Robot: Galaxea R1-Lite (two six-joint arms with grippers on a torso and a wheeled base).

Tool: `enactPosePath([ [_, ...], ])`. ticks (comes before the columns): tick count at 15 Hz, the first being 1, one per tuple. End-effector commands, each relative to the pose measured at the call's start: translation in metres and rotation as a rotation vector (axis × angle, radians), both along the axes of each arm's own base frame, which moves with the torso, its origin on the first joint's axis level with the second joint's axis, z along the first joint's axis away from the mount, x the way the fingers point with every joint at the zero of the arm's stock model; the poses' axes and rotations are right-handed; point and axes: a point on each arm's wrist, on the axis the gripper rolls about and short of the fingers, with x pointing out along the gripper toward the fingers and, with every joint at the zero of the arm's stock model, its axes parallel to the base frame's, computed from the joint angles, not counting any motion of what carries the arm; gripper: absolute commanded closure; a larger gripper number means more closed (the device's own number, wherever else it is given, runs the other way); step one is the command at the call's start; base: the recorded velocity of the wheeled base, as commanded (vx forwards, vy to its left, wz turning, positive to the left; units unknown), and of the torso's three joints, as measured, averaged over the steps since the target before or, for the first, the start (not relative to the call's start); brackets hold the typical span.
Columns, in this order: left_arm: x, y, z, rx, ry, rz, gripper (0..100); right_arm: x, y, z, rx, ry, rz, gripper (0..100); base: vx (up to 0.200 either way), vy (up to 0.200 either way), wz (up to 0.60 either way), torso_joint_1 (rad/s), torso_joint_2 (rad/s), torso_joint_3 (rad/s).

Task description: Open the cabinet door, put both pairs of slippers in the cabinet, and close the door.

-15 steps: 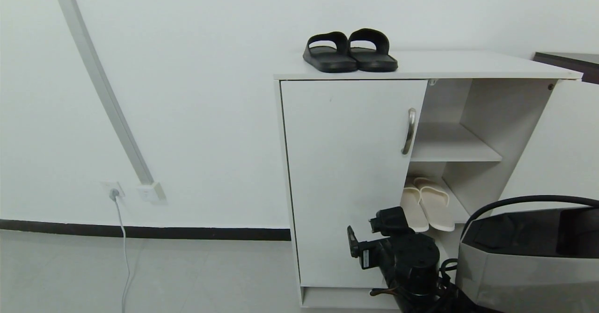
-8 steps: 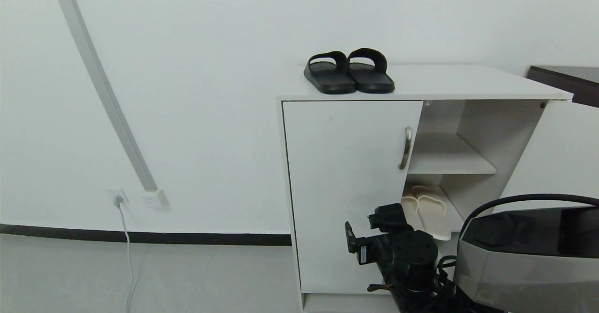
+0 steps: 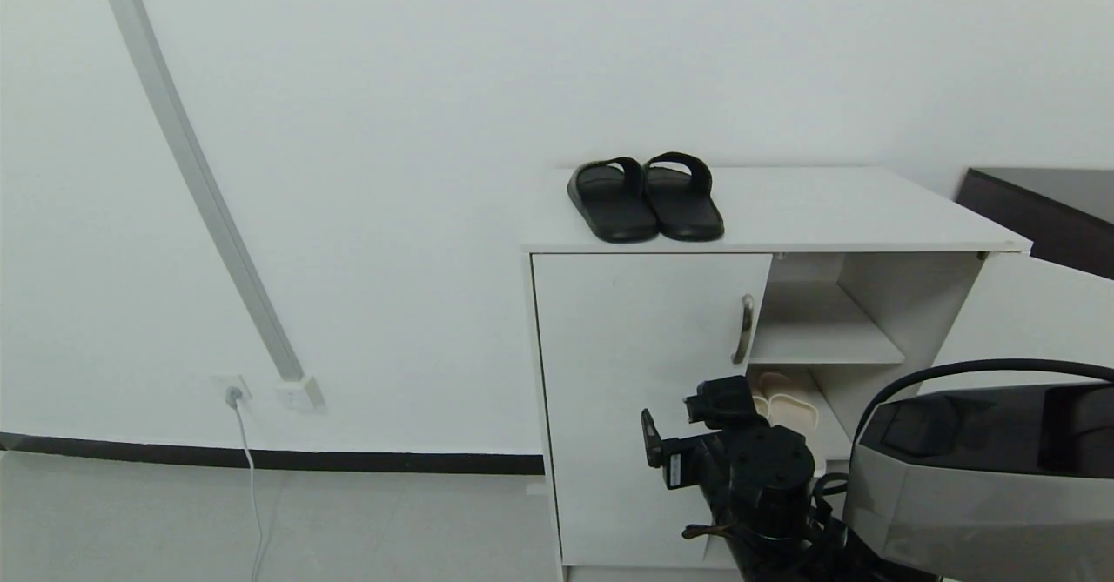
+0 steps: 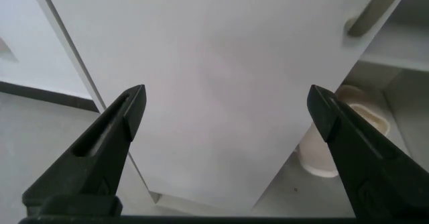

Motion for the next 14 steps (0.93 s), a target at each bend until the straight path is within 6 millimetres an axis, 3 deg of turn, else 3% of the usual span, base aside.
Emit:
enactPosePath([
  [1, 0.0001, 0.0000, 0.0001, 0.000, 0.001, 0.000, 100, 0.0002, -0.0002, 0.0006, 0.001, -0.002, -0.001, 0, 0.000, 0.000, 0.00, 0.168, -0.48, -0.315],
  [14, 0.0001, 0.0000, 0.0001, 0.002, 0.001, 0.000, 100, 0.0037, -0.0036, -0.0010, -0.002, 0.001, -0.015, 0, 0.000, 0.000, 0.00, 0.213, -0.53, -0.321],
])
